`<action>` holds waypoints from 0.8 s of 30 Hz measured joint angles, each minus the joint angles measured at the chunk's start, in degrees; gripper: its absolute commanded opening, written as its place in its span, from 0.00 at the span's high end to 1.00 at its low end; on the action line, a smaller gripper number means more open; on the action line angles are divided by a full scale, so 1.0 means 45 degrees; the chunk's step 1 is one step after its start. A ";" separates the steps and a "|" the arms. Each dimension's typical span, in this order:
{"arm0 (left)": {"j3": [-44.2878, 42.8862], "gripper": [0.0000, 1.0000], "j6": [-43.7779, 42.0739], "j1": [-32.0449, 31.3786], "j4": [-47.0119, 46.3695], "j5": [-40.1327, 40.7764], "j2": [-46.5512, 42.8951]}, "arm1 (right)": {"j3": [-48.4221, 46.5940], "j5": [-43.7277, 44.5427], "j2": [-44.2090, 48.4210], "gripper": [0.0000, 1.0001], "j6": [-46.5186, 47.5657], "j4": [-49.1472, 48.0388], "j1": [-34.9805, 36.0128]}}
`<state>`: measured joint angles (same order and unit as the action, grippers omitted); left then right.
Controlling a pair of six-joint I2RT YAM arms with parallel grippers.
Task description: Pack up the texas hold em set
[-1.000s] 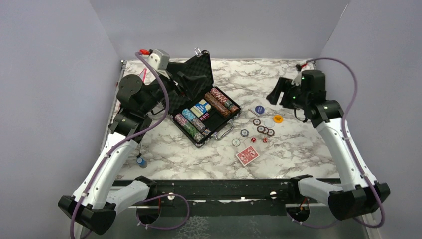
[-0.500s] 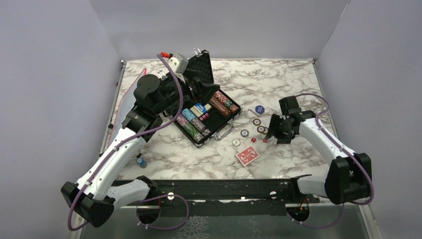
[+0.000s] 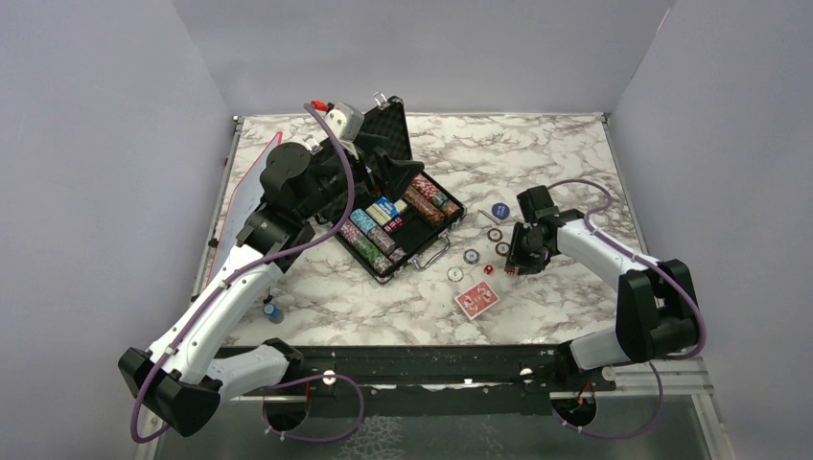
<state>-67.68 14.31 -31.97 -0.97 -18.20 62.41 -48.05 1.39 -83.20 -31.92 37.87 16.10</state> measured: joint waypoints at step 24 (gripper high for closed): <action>0.0000 0.01 -0.0024 -0.0010 0.0068 0.0461 0.0131 | -0.0316 0.0772 -0.0641 0.86 0.0583 -0.0753 0.0243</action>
<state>-67.68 14.20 -32.01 -0.67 -16.12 63.00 -49.47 4.86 -86.08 -29.30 34.48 17.19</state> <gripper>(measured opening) 0.990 0.206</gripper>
